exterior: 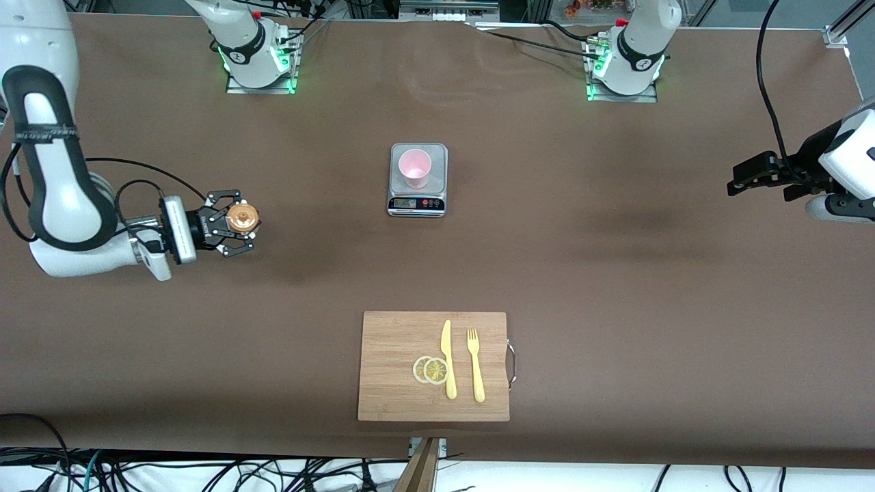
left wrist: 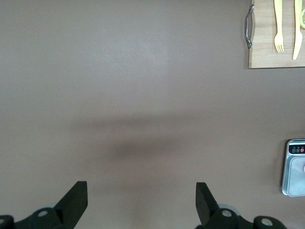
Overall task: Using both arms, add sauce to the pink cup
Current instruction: 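Carry the bottle back beside its spot with the right gripper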
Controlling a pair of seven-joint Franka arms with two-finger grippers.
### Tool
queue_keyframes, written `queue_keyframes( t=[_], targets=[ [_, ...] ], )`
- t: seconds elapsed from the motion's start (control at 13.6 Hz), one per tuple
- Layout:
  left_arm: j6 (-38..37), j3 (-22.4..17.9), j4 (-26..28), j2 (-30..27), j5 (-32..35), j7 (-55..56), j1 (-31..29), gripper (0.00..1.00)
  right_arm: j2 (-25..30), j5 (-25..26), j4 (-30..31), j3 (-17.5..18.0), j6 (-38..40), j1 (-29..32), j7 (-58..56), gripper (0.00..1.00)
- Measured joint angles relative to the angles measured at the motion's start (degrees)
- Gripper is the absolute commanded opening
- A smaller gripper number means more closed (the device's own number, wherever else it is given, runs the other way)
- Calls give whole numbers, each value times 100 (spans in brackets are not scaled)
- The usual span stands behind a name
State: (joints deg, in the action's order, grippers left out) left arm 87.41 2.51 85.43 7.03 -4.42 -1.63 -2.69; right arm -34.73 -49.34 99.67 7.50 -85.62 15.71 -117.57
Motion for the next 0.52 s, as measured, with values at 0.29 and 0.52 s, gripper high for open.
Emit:
queue_keyframes(
  t=[0.29,0.52],
  targets=[
    [0,-1,-2,1,0,0,-1,100,-683,-209,21,-460,355,219,-1620,20],
    [0,-1,-2,1,0,0,-1,100,-1077,-212,16,-739,357,223,-2446,20]
  ],
)
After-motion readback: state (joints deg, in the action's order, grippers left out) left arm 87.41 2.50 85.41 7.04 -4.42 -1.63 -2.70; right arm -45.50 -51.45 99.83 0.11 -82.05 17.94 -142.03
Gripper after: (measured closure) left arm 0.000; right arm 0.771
